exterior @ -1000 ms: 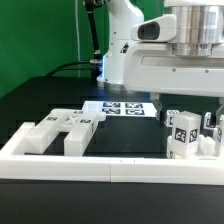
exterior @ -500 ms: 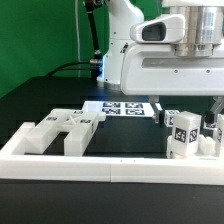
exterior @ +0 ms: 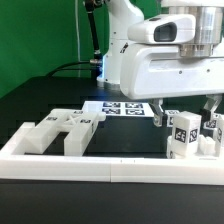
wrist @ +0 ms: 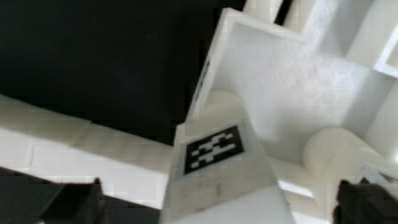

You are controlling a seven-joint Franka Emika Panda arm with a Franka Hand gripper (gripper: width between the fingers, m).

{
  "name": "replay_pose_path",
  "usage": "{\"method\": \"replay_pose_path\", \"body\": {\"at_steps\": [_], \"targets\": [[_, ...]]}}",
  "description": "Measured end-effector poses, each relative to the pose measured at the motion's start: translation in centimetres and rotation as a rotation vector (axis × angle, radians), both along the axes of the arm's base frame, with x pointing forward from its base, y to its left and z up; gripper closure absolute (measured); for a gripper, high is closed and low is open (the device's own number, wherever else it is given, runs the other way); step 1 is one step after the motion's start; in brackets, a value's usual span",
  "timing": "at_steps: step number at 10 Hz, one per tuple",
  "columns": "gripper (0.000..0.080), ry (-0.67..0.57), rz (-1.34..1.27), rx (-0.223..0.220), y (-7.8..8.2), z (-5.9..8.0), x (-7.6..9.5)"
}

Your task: Assemble chair

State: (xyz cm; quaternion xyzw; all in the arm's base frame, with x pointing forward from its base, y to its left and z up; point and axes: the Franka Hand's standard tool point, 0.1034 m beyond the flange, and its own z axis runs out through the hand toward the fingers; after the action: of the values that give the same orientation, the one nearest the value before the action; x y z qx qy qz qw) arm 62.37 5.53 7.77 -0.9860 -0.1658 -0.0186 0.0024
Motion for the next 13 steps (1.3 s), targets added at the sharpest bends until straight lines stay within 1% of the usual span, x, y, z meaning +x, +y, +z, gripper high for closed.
{"method": "replay_pose_path", "body": {"at_steps": [1, 3, 4, 7, 10, 13], "targets": [[0.0164, 0.0, -0.009, 0.001, 0.0, 0.0, 0.0], [0.0513, 0.0, -0.027, 0.001, -0.01, -0.01, -0.01], [0.051, 0.001, -0.067, 0.003, 0.0, -0.02, -0.02], [0.051, 0.005, -0.322, 0.016, -0.02, -0.06, -0.05], [0.0509, 0.009, -0.589, 0.027, 0.28, -0.1, -0.14], [0.0509, 0.008, -0.908, 0.05, 0.65, -0.15, -0.09]]}}
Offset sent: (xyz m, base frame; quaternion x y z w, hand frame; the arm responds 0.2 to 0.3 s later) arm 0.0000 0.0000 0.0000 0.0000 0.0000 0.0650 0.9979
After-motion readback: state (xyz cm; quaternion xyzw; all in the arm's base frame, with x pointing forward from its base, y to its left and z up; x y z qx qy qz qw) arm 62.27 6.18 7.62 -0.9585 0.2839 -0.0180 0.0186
